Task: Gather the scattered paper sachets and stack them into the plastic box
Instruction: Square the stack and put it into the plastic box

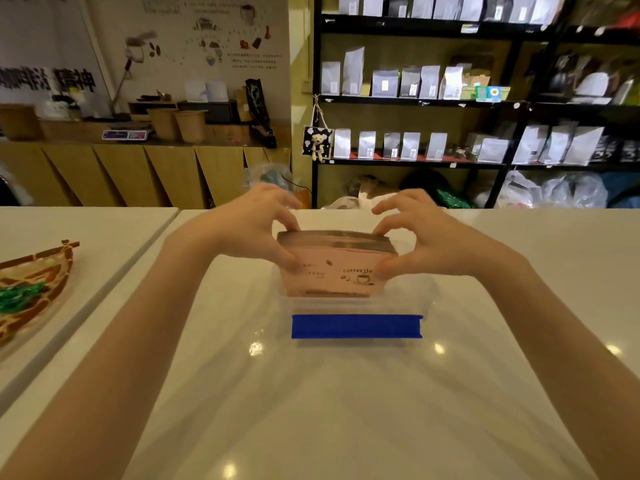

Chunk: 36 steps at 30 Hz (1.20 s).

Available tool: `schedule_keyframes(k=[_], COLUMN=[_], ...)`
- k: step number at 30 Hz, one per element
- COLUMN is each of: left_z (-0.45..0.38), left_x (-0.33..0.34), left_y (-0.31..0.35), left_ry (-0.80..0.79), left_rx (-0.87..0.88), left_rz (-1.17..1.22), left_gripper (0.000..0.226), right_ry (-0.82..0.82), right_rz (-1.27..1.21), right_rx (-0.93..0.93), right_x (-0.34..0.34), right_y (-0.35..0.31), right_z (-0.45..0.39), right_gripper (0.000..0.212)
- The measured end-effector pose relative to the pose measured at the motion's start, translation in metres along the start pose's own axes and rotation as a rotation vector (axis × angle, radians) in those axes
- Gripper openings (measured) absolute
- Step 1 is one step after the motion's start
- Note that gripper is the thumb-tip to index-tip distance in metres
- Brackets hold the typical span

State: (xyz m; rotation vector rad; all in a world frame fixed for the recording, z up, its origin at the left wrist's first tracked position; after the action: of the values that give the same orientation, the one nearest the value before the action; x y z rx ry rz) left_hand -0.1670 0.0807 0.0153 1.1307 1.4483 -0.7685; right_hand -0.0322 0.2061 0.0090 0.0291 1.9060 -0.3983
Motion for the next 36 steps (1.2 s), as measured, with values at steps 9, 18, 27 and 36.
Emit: schedule_keyframes(k=[9,18,27,36], left_z=[-0.015,-0.015,-0.015,-0.016], left_x=[0.059,0.065,0.045,0.047], left_y=[-0.004,-0.007,-0.011,-0.007], left_ry=[-0.232,-0.255,-0.144,-0.110], left_rx=[-0.021,-0.052,-0.101,-0.081], left_rz=[-0.149,-0.212,-0.120,-0.176], left_gripper=[0.050,0.050,0.047,0.041], right_ry=[-0.285,-0.274,-0.127,-0.101], right_rz=[0.215,0.191,0.018,0.051], right_rx=[0.021,0.056,0.081,0.052], right_x=[0.057,0.059,0.046,0.053], right_y=[0.015,0.016,0.013,0.013], right_z=[-0.010,-0.011,-0.013,-0.014], right_gripper=[0.046,0.055,0.047,0.040])
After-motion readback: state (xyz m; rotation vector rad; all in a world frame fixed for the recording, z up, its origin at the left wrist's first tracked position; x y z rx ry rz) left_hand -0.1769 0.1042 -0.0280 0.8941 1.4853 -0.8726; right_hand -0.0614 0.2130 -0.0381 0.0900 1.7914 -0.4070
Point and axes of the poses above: each hand's wrist, its own z-axis away from the middle knuckle, its own x-axis out of the palm, y = z × x, the point moved 6 cm from there along -z, towards the middle knuckle, and after that the axes turned 8 degrees about y, right-handed, at the moved point
